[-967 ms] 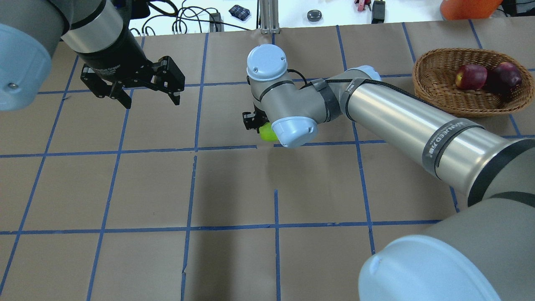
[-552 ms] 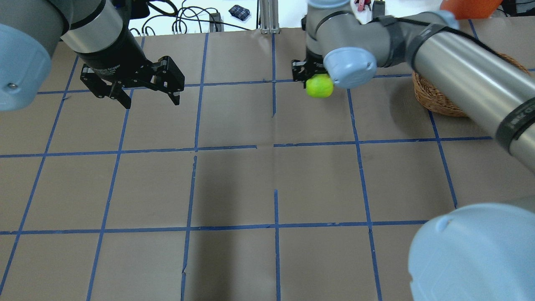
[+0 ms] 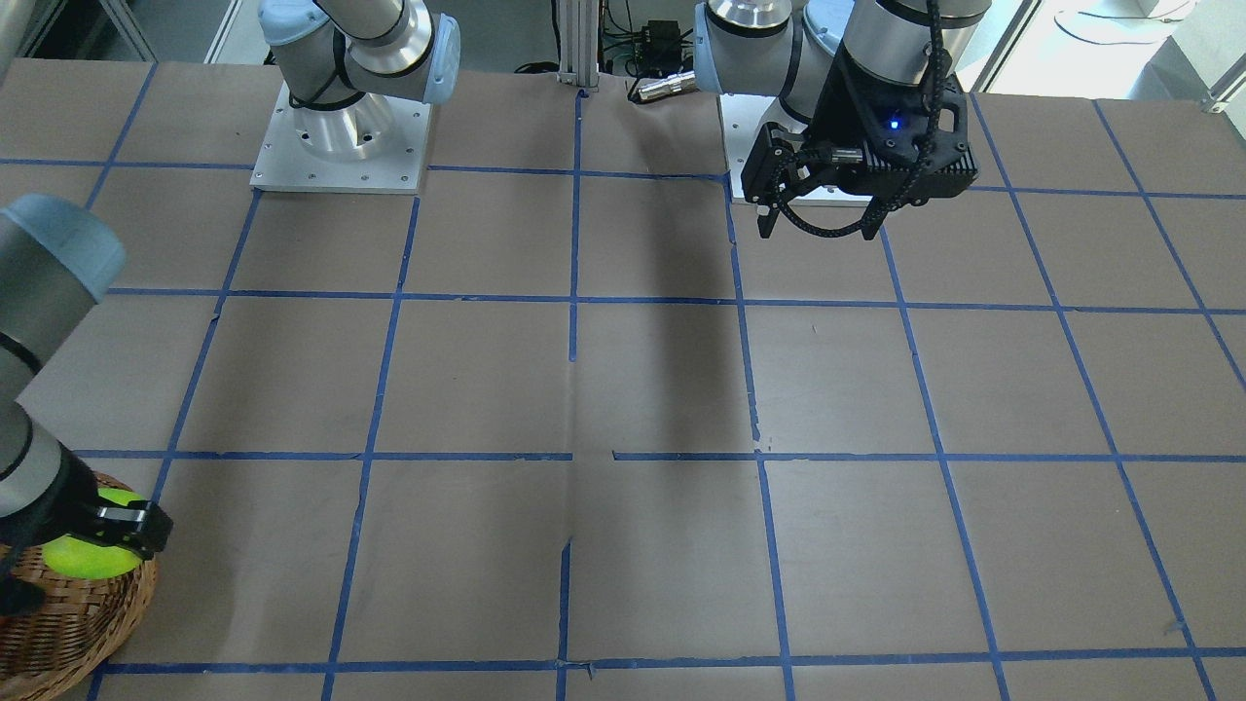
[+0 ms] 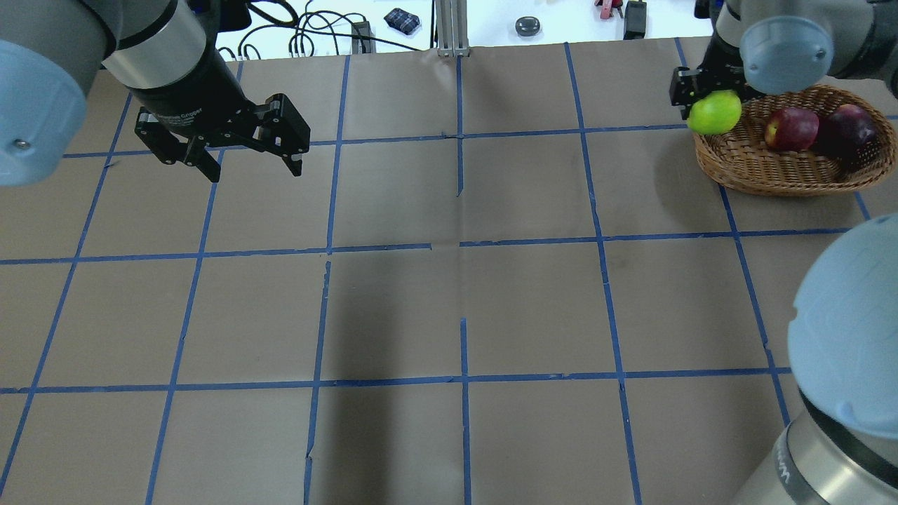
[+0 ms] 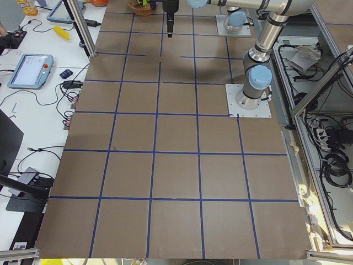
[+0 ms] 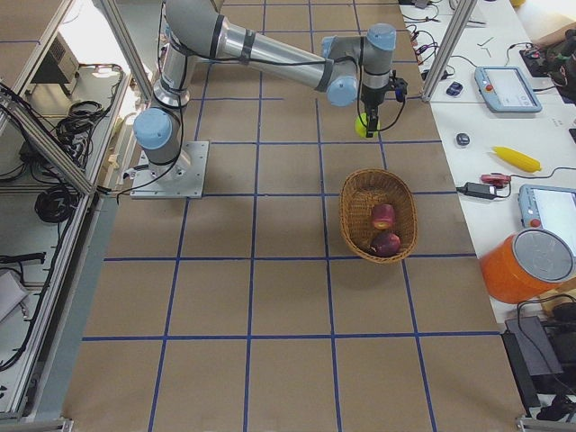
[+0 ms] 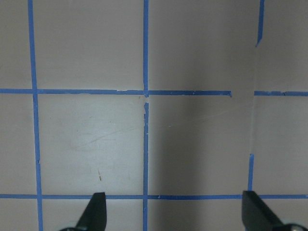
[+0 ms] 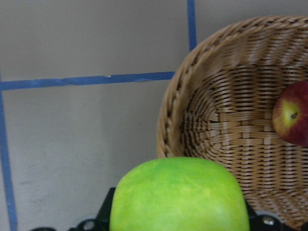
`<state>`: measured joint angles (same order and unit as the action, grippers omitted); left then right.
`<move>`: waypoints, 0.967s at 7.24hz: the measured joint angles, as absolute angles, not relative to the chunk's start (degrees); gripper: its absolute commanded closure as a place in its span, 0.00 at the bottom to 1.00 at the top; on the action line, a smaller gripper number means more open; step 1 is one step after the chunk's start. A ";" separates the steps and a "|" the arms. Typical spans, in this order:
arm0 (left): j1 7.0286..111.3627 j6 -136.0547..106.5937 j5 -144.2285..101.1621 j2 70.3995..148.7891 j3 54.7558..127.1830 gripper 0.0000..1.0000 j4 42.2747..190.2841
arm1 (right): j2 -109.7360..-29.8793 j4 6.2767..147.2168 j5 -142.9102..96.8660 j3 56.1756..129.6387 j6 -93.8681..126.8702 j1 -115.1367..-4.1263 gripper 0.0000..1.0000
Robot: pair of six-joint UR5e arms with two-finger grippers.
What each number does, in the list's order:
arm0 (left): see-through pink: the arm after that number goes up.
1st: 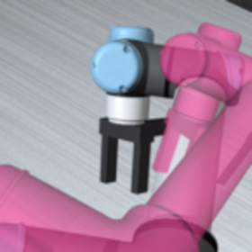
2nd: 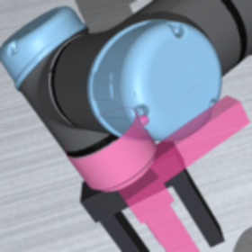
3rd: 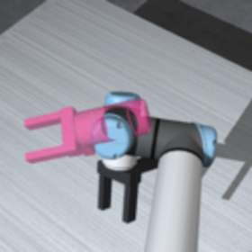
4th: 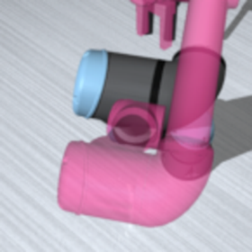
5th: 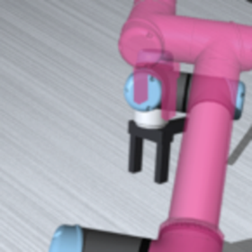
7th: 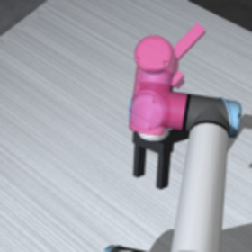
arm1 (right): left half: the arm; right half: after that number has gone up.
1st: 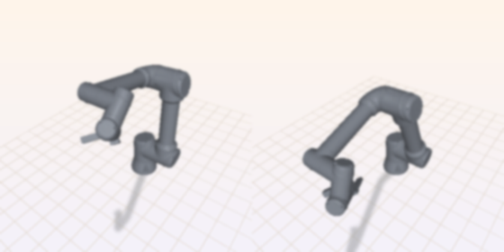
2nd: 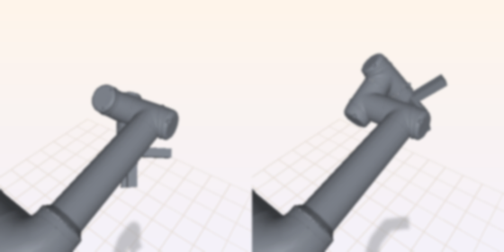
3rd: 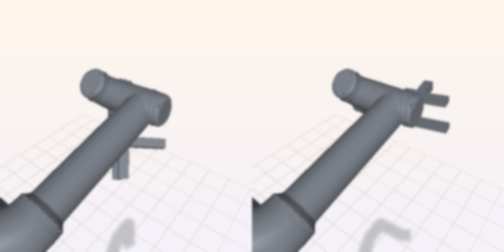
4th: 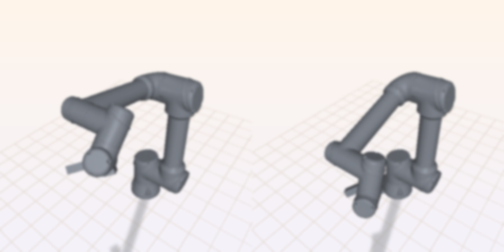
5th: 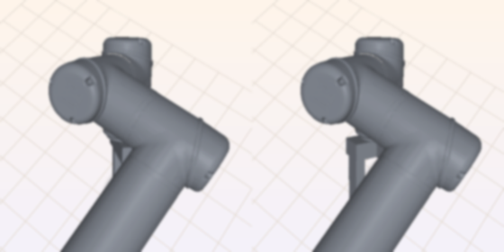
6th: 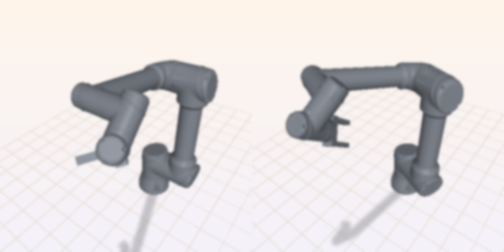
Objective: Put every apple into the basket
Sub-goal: 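Lift and carry the green apple over the basket with the right gripper, then lower the green apple into the basket and open the right gripper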
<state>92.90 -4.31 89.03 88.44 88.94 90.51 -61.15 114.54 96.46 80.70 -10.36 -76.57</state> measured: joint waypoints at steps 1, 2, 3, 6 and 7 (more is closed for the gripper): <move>92.90 -4.31 89.03 88.45 88.94 0.00 90.49 | -60.37 115.13 96.47 80.60 -12.51 -74.50 1.00; 92.90 -4.33 89.03 88.44 88.94 0.00 90.50 | -59.23 116.80 96.56 80.63 -13.96 -73.34 1.00; 92.90 -4.35 89.03 88.43 88.95 0.00 90.52 | -57.84 118.89 96.59 80.70 -14.80 -72.47 1.00; 92.98 -4.31 89.03 88.45 88.95 0.00 90.51 | -55.82 121.95 96.55 81.44 -16.43 -71.15 0.00; 92.98 -4.31 89.03 88.44 88.95 0.00 90.52 | -55.68 121.95 96.50 81.58 -18.03 -70.95 0.00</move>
